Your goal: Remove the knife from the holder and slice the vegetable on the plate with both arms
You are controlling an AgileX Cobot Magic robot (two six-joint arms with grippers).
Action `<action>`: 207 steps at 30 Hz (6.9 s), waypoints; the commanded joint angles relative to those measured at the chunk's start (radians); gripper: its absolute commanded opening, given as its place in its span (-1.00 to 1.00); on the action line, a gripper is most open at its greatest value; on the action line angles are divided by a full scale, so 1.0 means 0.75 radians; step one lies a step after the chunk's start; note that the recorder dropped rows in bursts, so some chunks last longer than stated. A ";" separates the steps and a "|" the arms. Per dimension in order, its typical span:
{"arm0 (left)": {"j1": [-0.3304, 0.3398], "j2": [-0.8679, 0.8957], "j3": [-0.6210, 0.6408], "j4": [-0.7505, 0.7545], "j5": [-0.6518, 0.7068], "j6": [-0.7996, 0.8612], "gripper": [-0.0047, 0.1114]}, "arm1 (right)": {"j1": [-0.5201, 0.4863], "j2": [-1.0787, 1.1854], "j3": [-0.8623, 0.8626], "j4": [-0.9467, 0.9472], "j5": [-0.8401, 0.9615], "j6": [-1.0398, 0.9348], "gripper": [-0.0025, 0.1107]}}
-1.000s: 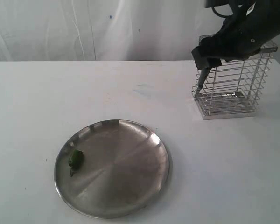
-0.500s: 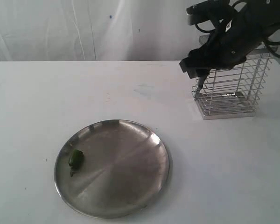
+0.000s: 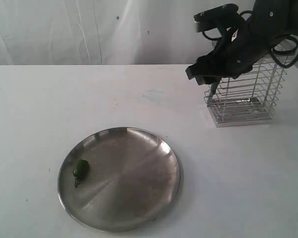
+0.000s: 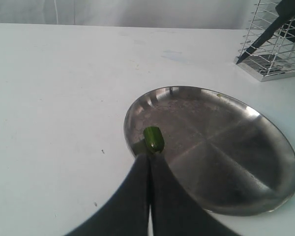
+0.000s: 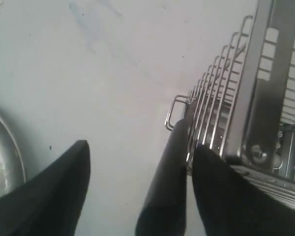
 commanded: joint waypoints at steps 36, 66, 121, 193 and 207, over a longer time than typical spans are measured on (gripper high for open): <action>0.003 -0.006 0.006 -0.016 -0.004 0.001 -0.92 | -0.001 -0.506 -0.109 0.013 0.488 -0.042 -0.96; 0.003 -0.006 0.006 -0.016 -0.004 0.001 -0.92 | 0.368 -1.214 0.658 0.736 -0.094 -0.331 -0.96; -0.500 1.474 -0.468 0.207 -1.093 -0.169 -0.65 | 0.853 -0.877 0.797 1.327 -0.932 -0.755 -0.96; -0.500 1.468 -0.538 1.090 -1.260 -1.034 -0.65 | 0.853 -0.674 0.727 1.296 -0.655 -0.795 -0.96; -0.500 1.468 -0.538 1.101 -1.310 -1.053 -0.65 | 0.853 -0.607 0.727 1.296 -0.653 -0.790 -0.96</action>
